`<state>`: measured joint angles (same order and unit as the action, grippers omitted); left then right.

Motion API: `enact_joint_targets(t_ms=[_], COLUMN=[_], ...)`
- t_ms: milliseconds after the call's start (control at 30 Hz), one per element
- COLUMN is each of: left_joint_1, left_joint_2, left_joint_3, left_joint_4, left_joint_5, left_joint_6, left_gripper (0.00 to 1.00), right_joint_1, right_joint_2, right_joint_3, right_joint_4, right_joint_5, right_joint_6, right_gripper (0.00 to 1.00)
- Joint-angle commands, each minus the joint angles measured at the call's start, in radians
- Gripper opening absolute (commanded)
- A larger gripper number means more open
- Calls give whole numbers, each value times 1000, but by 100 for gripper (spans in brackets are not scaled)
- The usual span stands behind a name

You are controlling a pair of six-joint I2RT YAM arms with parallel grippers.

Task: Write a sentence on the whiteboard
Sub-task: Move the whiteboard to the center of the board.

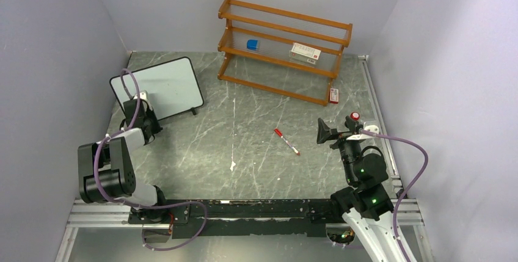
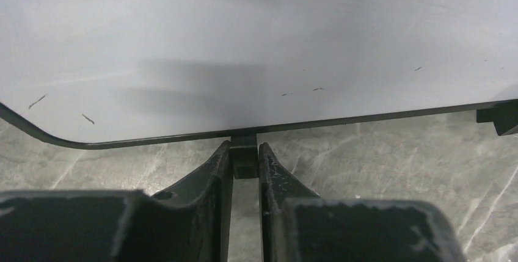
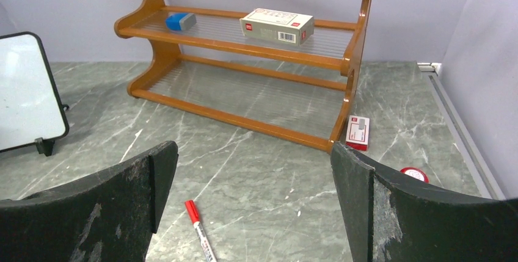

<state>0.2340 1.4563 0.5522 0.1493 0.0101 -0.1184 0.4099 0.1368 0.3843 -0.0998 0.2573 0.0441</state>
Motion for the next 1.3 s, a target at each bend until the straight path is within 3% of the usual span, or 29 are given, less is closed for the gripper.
enact_joint_targets(t_ms=[0,300,567,900,1267], left_joint_1=[5,-79,-218,-514,-874], left_joint_2=[-39,-124,-252,-397,-341], left_joint_3=[16,-3,-71,-172,-147], left_joint_4=[44,-3,-37,-109,-288], left_joint_5=[85,85,-7,-261,-552], left_joint_6=[19,-68,-295,-579,-928], left_gripper=[17,5,5,5,5], right_joint_1=[9,8,8,12,15], right_joint_2=[-14,-23,-28,-29,-33], right_joint_3=[-12,-11,-11,-16,-16], right_joint_4=[29,28,28,35,34], right_joint_5=[-7,-4,-11,-24,-33], right_joint_6=[-12,-12,-10,-7,-7], right_gripper=[100,100,100,100,100])
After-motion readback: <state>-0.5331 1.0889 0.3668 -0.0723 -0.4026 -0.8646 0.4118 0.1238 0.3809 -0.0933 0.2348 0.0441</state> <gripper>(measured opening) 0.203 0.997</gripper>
